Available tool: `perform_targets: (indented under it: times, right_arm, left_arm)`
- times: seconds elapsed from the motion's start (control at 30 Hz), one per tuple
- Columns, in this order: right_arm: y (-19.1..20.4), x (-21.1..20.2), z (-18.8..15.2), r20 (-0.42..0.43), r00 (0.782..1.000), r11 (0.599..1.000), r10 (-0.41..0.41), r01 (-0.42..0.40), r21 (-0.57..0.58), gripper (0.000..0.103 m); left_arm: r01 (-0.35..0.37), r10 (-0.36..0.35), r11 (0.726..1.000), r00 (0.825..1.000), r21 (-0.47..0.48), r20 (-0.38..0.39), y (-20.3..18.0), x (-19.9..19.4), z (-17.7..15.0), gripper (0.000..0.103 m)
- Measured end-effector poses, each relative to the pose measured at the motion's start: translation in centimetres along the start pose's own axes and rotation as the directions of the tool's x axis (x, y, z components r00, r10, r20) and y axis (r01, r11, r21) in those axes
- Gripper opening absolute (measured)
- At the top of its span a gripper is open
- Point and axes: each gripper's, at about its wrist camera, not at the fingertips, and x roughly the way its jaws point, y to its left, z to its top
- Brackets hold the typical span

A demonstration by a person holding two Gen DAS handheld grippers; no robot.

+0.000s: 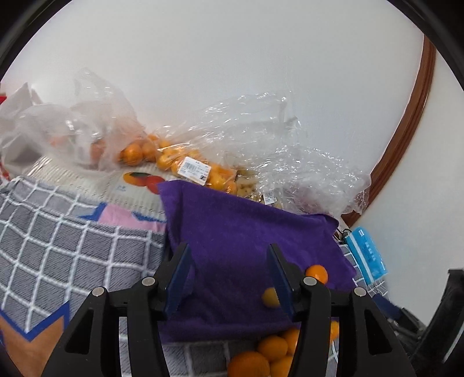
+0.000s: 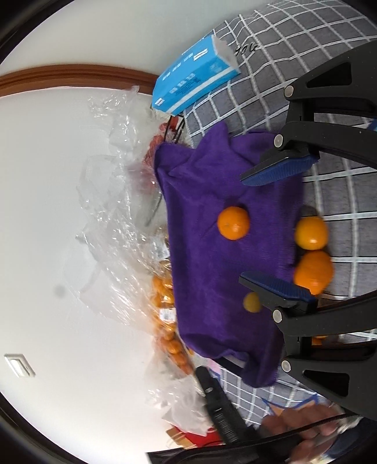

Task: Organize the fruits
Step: 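Withdraw from the towel and grasp the yellow-orange citrus with the right tool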

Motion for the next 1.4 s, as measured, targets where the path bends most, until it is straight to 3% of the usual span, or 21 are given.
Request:
perform_targets:
  times: [0.1, 0.2, 0.43, 0.57, 0.8, 0.87, 1.0, 1.07, 1.4]
  right_arm:
    - [-0.1, 0.0, -1.4, -0.032, 0.999, 0.999, 0.038, -0.038, 0.012, 0.061]
    - [0.1, 0.4, -2.9, -0.058, 0.998, 1.0, 0.017, -0.017, 0.0, 0.061]
    - [-0.4, 1.8, -4.8, -0.1, 0.995, 1.0, -0.01, 0.01, 0.003, 0.041]
    - [-0.6, 2.8, -4.8, -0.117, 0.993, 1.0, 0.009, -0.008, 0.008, 0.039]
    - [-0.8, 3.8, -4.2, -0.125, 0.992, 1.0, 0.029, -0.028, 0.008, 0.041]
    - [-1.0, 4.2, -3.9, -0.135, 0.99, 1.0, 0.029, -0.028, 0.012, 0.046]
    - [-1.7, 5.1, -3.5, -0.155, 0.986, 0.997, 0.065, -0.059, 0.042, 0.046]
    - [-1.9, 5.2, -3.5, -0.16, 0.983, 0.995, 0.086, -0.079, 0.054, 0.036]
    - [-2.5, 2.1, -5.0, -0.136, 0.99, 0.999, 0.045, -0.045, 0.008, 0.036]
  left_arm:
    - [-0.035, 0.036, 0.999, 0.999, 0.023, -0.022, 0.7, -1.2, -0.7, 0.053]
    - [-0.083, 0.086, 0.995, 0.994, 0.057, -0.064, 1.4, -2.0, -1.6, 0.053]
    - [-0.168, 0.183, 0.976, 0.977, 0.135, -0.109, 2.8, -3.1, -4.8, 0.053]
    - [-0.18, 0.2, 0.97, 0.973, 0.163, -0.117, 3.0, -2.9, -5.8, 0.053]
    - [-0.1, 0.122, 0.987, 0.975, 0.122, -0.187, 2.5, -2.1, -6.7, 0.053]
    - [-0.079, 0.103, 0.988, 0.977, 0.13, -0.186, 1.8, -2.3, -6.8, 0.053]
    - [-0.021, 0.053, 0.986, 0.981, 0.164, -0.187, 0.1, -2.8, -7.0, 0.053]
    - [0.004, 0.032, 0.984, 0.978, 0.177, -0.205, -0.8, -2.6, -7.2, 0.053]
    - [0.074, -0.013, 0.981, 0.948, 0.181, -0.318, -3.4, 0.9, -8.4, 0.051]
